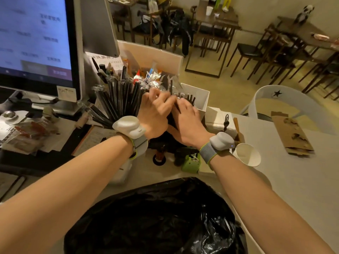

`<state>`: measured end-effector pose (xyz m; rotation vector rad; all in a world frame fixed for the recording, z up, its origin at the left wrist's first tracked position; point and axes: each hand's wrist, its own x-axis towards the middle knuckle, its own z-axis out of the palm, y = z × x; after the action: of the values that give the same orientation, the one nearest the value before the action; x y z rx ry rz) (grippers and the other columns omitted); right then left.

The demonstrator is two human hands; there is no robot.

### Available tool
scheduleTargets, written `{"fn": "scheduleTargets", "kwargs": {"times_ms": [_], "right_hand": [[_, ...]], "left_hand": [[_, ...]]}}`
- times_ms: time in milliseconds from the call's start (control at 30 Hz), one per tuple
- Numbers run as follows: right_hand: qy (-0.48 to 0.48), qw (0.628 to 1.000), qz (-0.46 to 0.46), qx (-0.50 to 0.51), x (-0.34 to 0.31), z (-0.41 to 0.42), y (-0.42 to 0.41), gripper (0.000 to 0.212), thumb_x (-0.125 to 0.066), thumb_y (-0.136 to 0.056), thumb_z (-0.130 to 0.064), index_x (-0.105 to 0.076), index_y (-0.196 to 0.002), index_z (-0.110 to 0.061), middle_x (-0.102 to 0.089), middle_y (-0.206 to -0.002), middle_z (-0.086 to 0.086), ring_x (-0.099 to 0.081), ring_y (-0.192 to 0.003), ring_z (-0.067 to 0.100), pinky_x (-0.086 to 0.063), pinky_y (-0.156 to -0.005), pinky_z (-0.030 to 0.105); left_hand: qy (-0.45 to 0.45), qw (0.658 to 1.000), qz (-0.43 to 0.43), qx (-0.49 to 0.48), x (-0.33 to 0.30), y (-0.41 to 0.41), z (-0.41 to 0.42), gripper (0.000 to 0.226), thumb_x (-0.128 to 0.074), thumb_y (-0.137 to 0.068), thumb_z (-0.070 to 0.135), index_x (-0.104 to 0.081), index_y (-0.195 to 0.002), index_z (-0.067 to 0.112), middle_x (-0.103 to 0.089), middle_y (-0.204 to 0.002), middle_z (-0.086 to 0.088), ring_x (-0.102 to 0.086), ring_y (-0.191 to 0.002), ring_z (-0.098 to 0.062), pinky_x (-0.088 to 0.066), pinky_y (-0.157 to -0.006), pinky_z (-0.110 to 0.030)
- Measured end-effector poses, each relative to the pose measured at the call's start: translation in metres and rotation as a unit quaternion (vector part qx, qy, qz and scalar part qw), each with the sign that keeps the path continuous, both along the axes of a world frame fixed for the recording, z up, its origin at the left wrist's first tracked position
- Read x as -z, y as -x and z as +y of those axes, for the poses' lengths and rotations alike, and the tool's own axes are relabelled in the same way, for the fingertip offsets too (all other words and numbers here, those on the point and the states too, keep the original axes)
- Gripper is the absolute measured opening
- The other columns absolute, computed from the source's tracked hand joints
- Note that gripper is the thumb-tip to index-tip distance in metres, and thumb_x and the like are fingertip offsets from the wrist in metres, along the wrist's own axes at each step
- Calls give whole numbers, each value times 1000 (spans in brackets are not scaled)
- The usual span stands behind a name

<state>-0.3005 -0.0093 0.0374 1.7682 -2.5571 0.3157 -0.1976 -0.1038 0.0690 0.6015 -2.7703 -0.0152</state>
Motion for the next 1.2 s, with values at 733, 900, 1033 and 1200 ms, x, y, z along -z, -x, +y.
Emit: {"fn": "scheduleTargets", "kwargs": {"times_ms": [733,900,1033,1200], "right_hand": [[-73,963,-145,213,25,152,-106,57,-65,-80,-49,-49,-129,-25,-47,-124,7,-55,-111,35,-48,-93,46],[-221,924,-217,224,63,181,-154,87,-69,-76,-55,-27,-145,-22,-40,-140,14,-46,-124,43,-44,-98,53],[-217,897,-286,259,86,211,-191,92,-75,-72,-47,-26,-146,-20,-39,-137,19,-47,-120,44,-45,-99,47],[-200,900,-284,264,103,244,-224,73,-66,-81,-20,-28,-144,-19,-43,-117,12,-53,-105,40,-50,-84,49]], "left_hand": [[-302,909,-271,99,86,-140,64,94,-53,-59,83,-38,-134,29,-47,-132,1,-53,-112,-25,-51,-90,-41],[-312,881,-332,126,125,-165,103,119,-49,-42,95,-31,-138,27,-47,-128,-1,-53,-110,-24,-51,-89,-40],[-198,888,-365,197,141,-182,139,96,-61,-63,70,-27,-136,20,-43,-122,-6,-58,-97,-30,-53,-76,-41],[-267,868,-343,240,144,-177,180,33,-62,-78,29,-46,-103,13,-60,-100,-9,-60,-86,-28,-53,-74,-41]]}}
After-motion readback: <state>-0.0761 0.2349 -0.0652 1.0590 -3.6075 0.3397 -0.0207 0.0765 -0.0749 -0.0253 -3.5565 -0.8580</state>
